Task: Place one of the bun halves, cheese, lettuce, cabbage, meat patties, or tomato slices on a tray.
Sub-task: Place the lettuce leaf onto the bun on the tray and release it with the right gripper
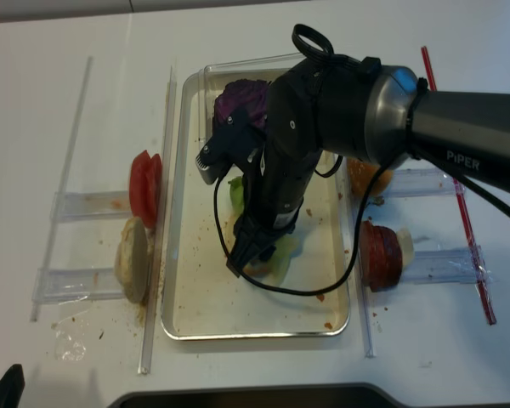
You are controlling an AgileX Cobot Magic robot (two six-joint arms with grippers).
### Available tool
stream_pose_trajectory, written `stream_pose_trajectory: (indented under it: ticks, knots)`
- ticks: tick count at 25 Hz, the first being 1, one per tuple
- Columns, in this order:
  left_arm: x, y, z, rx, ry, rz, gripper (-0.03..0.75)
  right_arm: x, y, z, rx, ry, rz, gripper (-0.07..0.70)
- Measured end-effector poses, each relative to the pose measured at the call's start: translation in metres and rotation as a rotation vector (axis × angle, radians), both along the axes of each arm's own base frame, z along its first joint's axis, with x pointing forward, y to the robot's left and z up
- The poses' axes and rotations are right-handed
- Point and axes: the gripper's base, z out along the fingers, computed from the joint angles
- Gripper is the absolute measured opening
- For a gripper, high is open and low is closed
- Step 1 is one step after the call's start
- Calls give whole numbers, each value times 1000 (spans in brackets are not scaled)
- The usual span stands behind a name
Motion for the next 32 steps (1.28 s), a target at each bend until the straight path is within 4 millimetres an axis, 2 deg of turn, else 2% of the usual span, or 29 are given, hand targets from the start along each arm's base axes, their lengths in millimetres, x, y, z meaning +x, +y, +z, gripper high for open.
stream_pose_trajectory:
  ticks: [4, 11, 17, 25, 32]
  knots:
    - [0, 0, 0, 0, 0, 0, 491, -1, 1, 1, 12, 14, -6, 421]
    - [0, 0, 0, 0, 0, 0, 491, 0, 5, 22, 60, 7, -9, 424]
    - [0, 0, 0, 0, 0, 0, 491, -2, 6, 23, 60, 17, -7, 424]
    - [0, 0, 0, 0, 0, 0, 491, -2, 10, 35, 79, 53, -2, 424]
    - [0, 0, 0, 0, 0, 0, 491, -2, 11, 39, 83, 56, 1, 424]
